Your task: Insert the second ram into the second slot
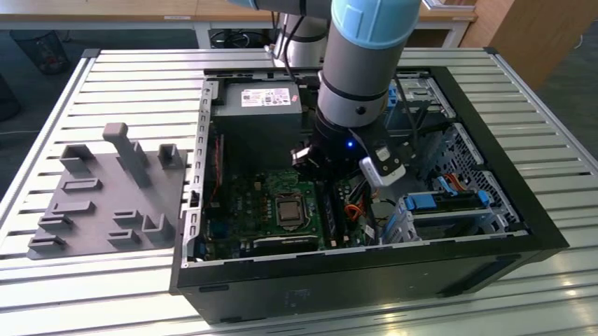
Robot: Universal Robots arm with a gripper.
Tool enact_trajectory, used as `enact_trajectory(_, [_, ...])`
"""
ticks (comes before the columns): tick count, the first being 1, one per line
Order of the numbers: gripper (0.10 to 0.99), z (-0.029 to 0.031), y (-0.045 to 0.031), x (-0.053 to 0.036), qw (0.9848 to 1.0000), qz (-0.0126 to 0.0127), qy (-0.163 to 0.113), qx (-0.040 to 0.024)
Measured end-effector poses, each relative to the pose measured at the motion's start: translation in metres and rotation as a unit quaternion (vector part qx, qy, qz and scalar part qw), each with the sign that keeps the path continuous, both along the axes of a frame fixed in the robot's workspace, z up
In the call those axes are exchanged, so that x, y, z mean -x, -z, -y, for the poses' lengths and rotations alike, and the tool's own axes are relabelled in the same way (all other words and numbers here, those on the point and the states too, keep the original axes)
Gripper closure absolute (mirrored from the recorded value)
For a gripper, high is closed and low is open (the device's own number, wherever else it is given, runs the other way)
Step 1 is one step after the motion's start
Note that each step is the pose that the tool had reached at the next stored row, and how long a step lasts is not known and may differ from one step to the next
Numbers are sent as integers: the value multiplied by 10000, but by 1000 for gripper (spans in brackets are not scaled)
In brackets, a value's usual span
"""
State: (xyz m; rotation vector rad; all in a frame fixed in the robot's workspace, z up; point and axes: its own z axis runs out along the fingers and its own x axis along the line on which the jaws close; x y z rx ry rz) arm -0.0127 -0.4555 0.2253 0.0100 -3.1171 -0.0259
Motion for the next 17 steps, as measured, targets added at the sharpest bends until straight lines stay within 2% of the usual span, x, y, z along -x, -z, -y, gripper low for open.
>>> enact_trajectory(17, [949,0,35,-1,10000,-4,0,0])
